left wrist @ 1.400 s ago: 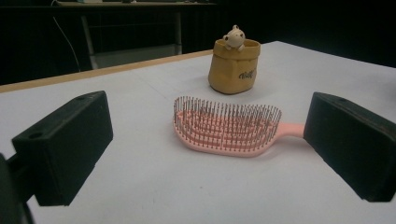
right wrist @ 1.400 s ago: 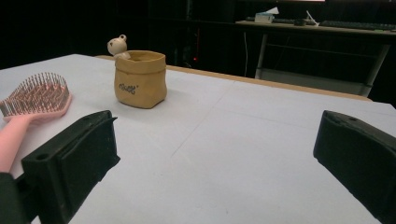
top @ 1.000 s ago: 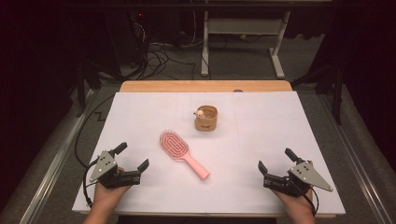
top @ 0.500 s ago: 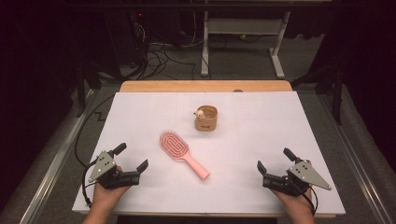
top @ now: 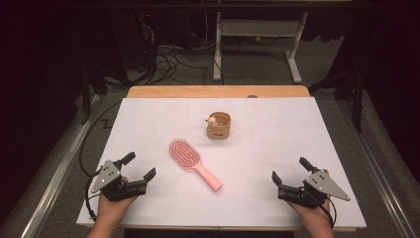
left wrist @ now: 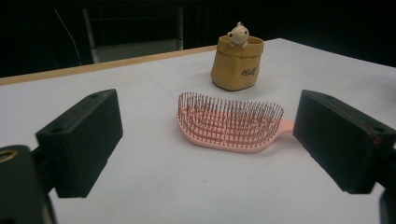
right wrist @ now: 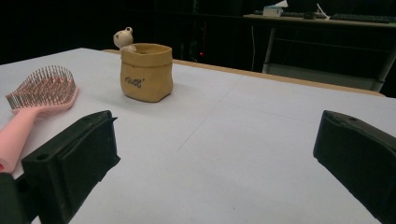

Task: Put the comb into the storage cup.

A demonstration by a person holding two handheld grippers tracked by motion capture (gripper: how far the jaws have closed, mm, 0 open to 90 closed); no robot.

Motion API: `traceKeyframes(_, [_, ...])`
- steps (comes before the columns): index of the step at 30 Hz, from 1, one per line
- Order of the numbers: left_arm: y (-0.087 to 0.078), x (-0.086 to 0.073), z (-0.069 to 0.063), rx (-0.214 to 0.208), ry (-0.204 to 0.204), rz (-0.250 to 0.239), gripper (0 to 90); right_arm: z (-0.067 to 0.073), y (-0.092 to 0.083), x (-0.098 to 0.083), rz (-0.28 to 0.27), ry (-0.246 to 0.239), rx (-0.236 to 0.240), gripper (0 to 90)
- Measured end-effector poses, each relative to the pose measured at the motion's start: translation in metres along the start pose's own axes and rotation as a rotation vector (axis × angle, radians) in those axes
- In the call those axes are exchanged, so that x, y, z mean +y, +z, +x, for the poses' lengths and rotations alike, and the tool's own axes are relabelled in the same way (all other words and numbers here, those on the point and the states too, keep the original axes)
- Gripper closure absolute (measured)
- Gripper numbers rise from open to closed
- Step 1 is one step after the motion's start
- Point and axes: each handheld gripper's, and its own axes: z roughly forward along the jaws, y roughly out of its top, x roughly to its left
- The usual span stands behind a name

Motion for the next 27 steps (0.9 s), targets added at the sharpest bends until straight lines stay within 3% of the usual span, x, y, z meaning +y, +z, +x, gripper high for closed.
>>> traceKeyframes(7, [0.0001, -0.0007, 0.0014, -0.007, -0.015, 0.006, 15.6, 0.0008, 0.0004, 0.0001, -0.003, -0.003, 0.004, 0.3])
traceKeyframes(18, [0.0014, -0.0006, -0.0009, -0.042, 0.001, 0.023, 22.4, 0.0014, 0.0012, -0.0005, 0.002, -0.004, 0.012, 0.3])
traceKeyframes(21, [0.0015, -0.0005, -0.0023, -0.04, 0.017, 0.026, 26.3, 0.0013, 0.0013, -0.0005, 0.002, -0.004, 0.012, 0.3])
traceKeyframes(27, [-0.0004, 0.0005, -0.0022, -0.061, 0.0, 0.019, 41.3, 0.0021, 0.0017, -0.0009, 0.006, -0.006, 0.013, 0.3])
